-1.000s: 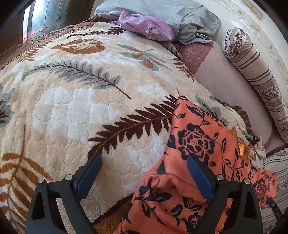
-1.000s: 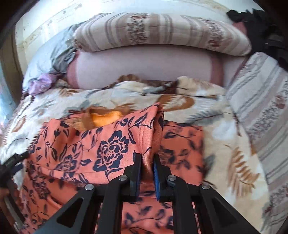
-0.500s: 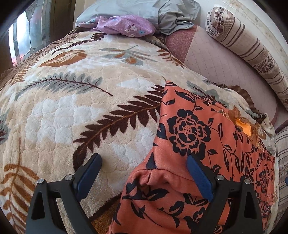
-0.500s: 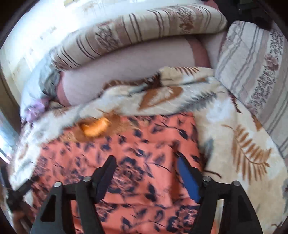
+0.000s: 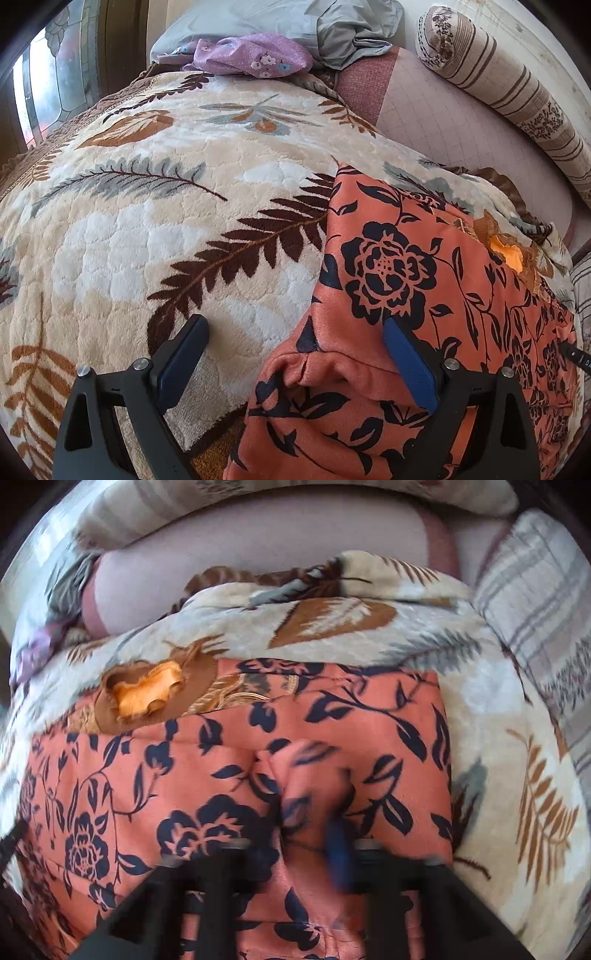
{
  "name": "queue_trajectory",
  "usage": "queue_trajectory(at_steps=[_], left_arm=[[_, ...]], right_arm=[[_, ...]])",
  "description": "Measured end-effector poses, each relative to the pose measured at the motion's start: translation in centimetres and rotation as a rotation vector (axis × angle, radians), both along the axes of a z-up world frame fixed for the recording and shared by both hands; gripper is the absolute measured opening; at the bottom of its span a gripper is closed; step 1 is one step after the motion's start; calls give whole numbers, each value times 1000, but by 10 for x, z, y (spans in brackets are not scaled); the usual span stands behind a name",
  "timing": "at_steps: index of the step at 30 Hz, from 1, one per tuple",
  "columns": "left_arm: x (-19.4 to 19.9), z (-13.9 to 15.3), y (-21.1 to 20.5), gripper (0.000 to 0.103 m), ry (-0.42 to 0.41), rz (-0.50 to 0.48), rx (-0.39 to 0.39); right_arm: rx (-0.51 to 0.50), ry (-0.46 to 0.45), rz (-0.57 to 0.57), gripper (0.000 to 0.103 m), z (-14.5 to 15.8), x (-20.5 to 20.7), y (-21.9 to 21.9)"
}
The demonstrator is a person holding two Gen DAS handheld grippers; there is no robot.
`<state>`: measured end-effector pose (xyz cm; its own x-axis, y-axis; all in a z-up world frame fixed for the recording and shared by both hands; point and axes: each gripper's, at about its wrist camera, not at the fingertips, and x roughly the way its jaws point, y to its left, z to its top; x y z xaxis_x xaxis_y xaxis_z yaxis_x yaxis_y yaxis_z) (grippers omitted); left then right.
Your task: Fold small clothes
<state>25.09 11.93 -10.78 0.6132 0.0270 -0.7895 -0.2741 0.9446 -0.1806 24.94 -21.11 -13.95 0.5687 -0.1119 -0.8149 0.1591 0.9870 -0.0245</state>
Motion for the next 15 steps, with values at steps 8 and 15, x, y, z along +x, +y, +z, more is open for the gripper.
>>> queue_trajectory(at_steps=[8, 15], left_arm=[[0, 0, -2, 95, 2, -11, 13], [0, 0, -4, 95, 7, -10, 24]], right_arm=[[-33, 5, -98, 53, -12, -7, -21], [26, -215, -19, 77, 38, -34, 3]])
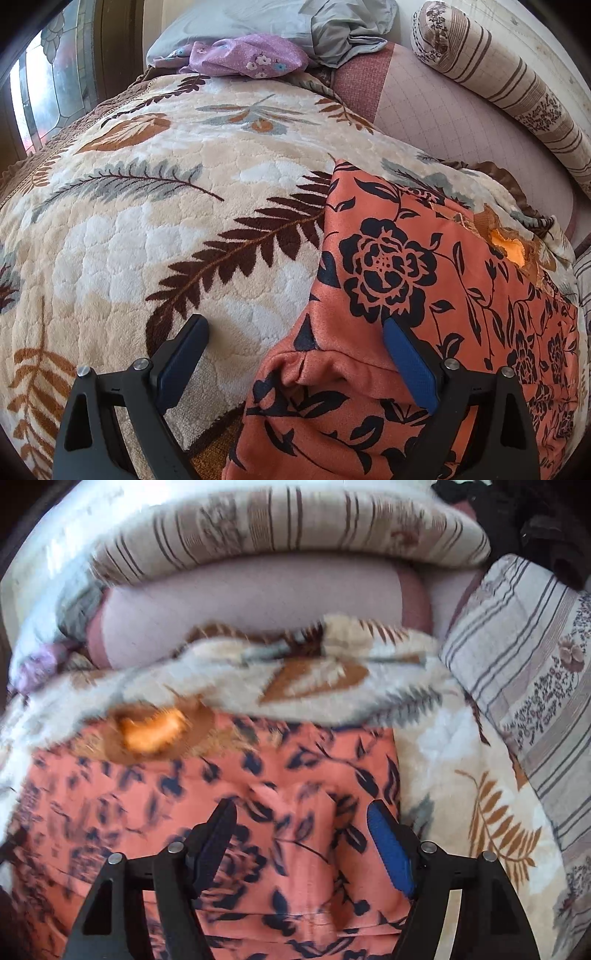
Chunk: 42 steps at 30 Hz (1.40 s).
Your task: Fold small clothes
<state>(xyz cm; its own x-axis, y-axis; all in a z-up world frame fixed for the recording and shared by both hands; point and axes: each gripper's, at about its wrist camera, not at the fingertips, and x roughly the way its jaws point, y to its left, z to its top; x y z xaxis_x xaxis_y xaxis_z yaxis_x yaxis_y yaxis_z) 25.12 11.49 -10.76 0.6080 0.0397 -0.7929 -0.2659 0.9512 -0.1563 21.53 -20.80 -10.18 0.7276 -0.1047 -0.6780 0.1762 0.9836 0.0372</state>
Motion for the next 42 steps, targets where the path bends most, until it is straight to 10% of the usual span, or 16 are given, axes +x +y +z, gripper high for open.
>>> queue_trajectory(at_steps=[5, 14, 24, 27, 30, 42], left_arm=[[-1, 0, 0, 95, -3, -5, 0], [-16, 9, -5, 95, -25, -52, 51], [-139, 19, -5, 95, -5, -172, 63], [-178, -1, 9, 95, 67, -147, 3], [-211, -1, -3, 95, 61, -202, 152], [-267, 4, 32, 95, 129, -128, -35]], right_arm=[[111, 266, 93, 82, -60, 19, 5], [76, 5, 88, 83, -13, -97, 21], [120, 23, 104, 84, -28, -240, -14], [187, 36, 54, 84, -42, -257, -33], [249, 38, 50, 84, -48, -263, -42], [333, 144, 97, 84, -61, -269, -55]])
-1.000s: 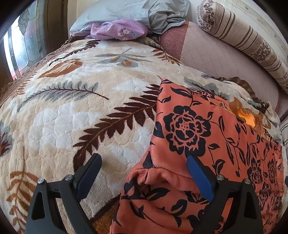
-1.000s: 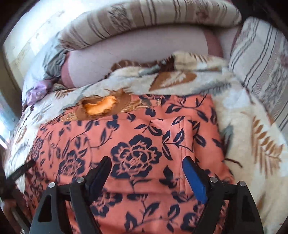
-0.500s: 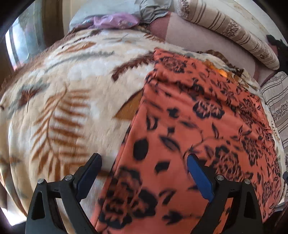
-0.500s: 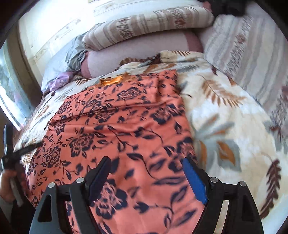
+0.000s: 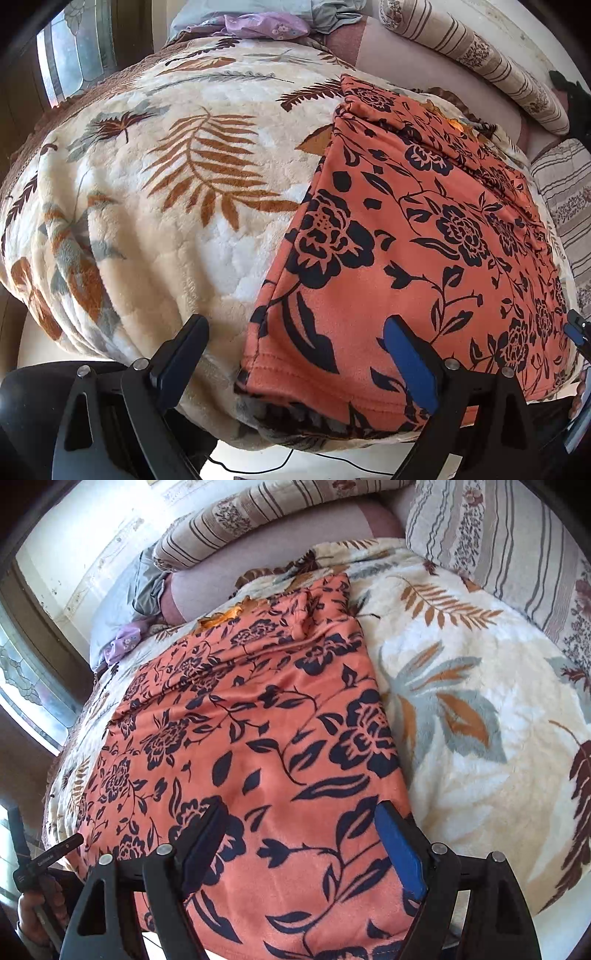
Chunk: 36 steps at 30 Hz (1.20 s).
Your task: Fold small clothes
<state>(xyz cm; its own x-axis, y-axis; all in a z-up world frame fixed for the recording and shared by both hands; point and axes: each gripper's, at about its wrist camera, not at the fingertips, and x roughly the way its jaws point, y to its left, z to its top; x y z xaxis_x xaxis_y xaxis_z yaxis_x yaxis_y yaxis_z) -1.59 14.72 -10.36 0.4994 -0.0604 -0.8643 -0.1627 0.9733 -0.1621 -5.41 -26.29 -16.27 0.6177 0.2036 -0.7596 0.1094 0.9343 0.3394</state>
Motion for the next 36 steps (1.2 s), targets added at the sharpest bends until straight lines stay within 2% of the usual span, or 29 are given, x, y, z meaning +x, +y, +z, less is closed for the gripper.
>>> queue_trajectory(at_steps=[2, 6, 9, 13, 16, 18, 20, 21, 25, 29, 30, 31, 33, 36], left_arm=[[-5, 0, 5, 95, 13, 15, -1], [-14, 4, 16, 95, -13, 54, -52], [-13, 6, 16, 95, -32, 54, -75], [-4, 0, 8, 95, -26, 21, -45], [0, -6, 9, 95, -12, 21, -39], [0, -6, 10, 95, -10, 22, -39], [-1, -4, 12, 95, -16, 27, -54], [-2, -3, 13, 95, -19, 31, -61], [-1, -5, 12, 95, -18, 24, -57], [3, -7, 8, 95, -8, 4, -23], [3, -7, 7, 94, -8, -3, -15], [3, -7, 6, 87, -8, -4, -5], [3, -7, 7, 79, -6, -1, 18], [3, -6, 11, 76, -4, 2, 2]], right_arm=[[13, 15, 4, 84, 2, -5, -9], [-54, 45, -29, 84, 9, -20, -24], [19, 96, -39, 84, 3, -28, -40], [64, 174, -27, 84, -13, -29, -43], [140, 169, -11, 85, -16, -32, -45], [233, 155, 9, 79, -18, -37, -48], [277, 157, 18, 53, -22, -42, -49], [282, 158, 15, 52, -24, -44, -50], [320, 146, 3, 53, -31, -44, -56], [341, 132, 44, 70, -33, -35, -51], [337, 130, 54, 71, -33, -35, -50], [334, 124, 68, 72, -32, -35, -49], [347, 110, 85, 72, -33, -38, -51], [339, 105, 87, 66, -34, -41, -55]])
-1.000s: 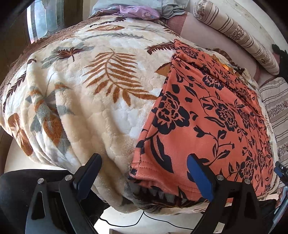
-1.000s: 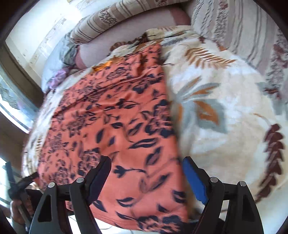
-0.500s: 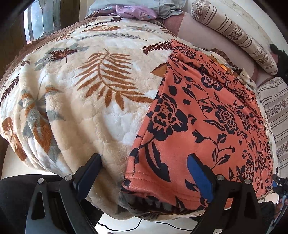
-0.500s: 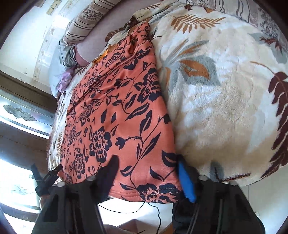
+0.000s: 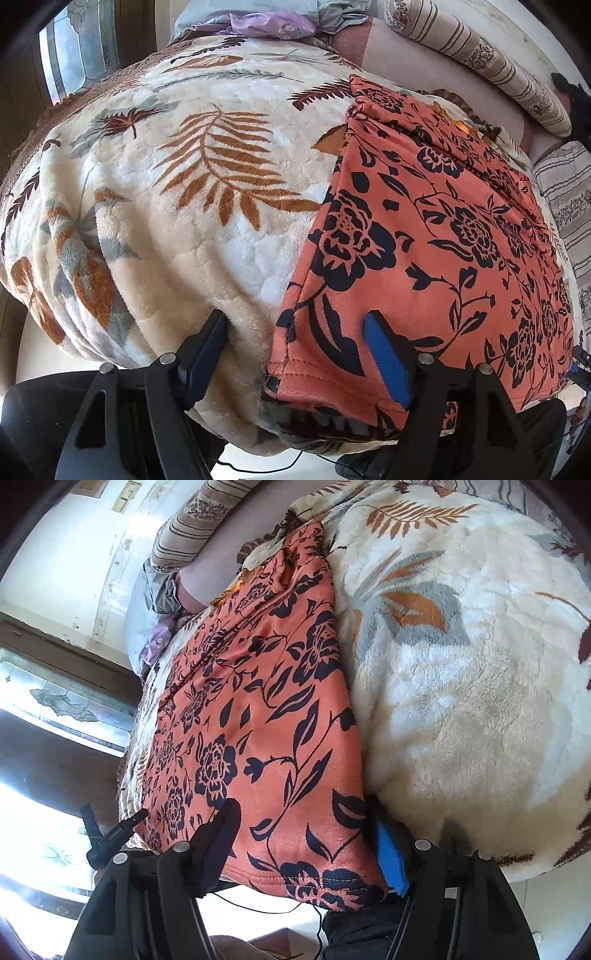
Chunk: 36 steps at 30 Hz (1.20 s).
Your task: Fold small clothes
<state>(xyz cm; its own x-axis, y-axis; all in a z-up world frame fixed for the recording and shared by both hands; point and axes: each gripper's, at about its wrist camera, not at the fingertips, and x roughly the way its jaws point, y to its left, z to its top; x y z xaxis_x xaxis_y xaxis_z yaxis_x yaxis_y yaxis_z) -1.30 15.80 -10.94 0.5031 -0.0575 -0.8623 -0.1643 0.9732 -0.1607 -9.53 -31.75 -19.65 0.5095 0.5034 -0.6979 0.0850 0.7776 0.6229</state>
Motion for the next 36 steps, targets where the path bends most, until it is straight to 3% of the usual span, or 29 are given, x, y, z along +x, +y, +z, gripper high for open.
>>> queue_trajectory(at_steps=[2, 4, 6, 8, 12, 15, 18, 20, 21, 22, 24, 27, 29, 31, 33, 36], left_arm=[[0, 0, 0, 76, -3, -1, -1], [0, -1, -4, 89, -5, -22, 8], [2, -4, -12, 92, 8, -59, 50], [2, -4, -16, 92, 10, -61, 76], [3, -1, -9, 81, 16, -35, 45], [3, -1, -6, 83, 21, -32, 25], [3, -1, -10, 83, 21, -43, 52], [3, 0, -12, 76, 23, -45, 62], [2, 3, -11, 58, 13, -40, 64], [2, 7, -9, 32, 4, -39, 63], [3, 15, 1, 14, 4, -27, 33], [3, 23, 19, 14, -6, 8, -68], [5, 18, 18, 17, 15, 0, -64], [7, 9, 15, 42, 26, 0, -59], [5, 8, 8, 56, -2, -36, -61], [4, 6, -6, 60, -11, -83, 20]], right_arm=[[-51, 15, -11, 42, -1, -1, -2], [-59, 20, -14, 29, -3, -4, -6], [-50, 28, -16, 22, -5, -6, -10], [-59, 29, -9, 20, -3, -8, -9], [-79, 30, 0, 21, -2, -9, -6], [-28, 35, -21, 23, -8, -9, -11], [-24, 36, -11, 23, -6, -11, -11], [-38, 33, -1, 14, -4, -13, -8], [-31, 30, 3, 8, -3, -14, -6], [-16, 24, 8, 7, -1, -15, -4], [31, -11, 3, 7, 8, -18, -3], [105, -81, 0, 7, 29, -18, -3], [102, -93, -12, 7, 34, -14, -2], [63, -24, -27, 11, 19, -4, -2], [98, 50, -51, 11, -3, 1, -5], [134, 41, -72, 12, -15, -2, -8]])
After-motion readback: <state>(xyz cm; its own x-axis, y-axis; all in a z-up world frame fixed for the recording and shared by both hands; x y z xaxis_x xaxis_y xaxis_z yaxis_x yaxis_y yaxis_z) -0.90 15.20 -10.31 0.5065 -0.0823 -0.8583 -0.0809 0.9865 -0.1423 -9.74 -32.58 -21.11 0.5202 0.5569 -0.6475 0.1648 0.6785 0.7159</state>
